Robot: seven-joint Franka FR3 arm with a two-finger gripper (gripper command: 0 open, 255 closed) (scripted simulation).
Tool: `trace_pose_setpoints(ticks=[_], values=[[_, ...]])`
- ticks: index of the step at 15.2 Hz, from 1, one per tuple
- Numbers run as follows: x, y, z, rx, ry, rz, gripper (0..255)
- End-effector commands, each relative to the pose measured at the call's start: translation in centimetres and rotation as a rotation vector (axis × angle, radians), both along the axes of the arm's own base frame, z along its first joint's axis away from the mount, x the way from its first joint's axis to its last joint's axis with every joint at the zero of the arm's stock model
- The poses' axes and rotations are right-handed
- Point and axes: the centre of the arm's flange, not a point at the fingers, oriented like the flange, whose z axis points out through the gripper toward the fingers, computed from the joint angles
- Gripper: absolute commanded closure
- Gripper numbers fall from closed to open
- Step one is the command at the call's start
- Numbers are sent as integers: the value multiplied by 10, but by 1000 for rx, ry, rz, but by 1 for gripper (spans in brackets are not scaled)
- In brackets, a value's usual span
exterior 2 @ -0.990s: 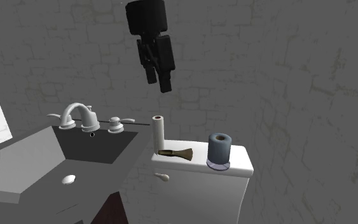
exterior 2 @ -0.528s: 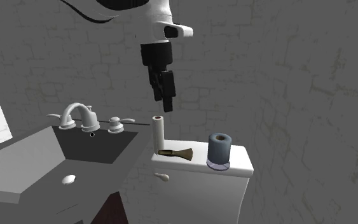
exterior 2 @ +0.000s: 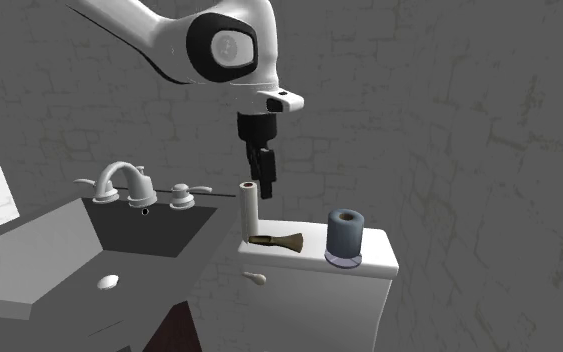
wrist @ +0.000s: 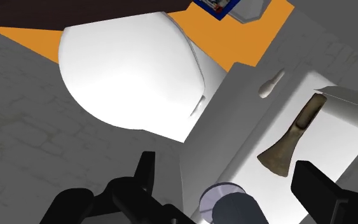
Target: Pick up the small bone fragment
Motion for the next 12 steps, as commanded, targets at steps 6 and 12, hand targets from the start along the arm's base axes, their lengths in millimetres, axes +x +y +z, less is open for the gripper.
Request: trace_pose_setpoints(ticks=[6,12], values=[[40,52,-67,22,41,-68,0],[75,96,-125,40,77,-126,0]])
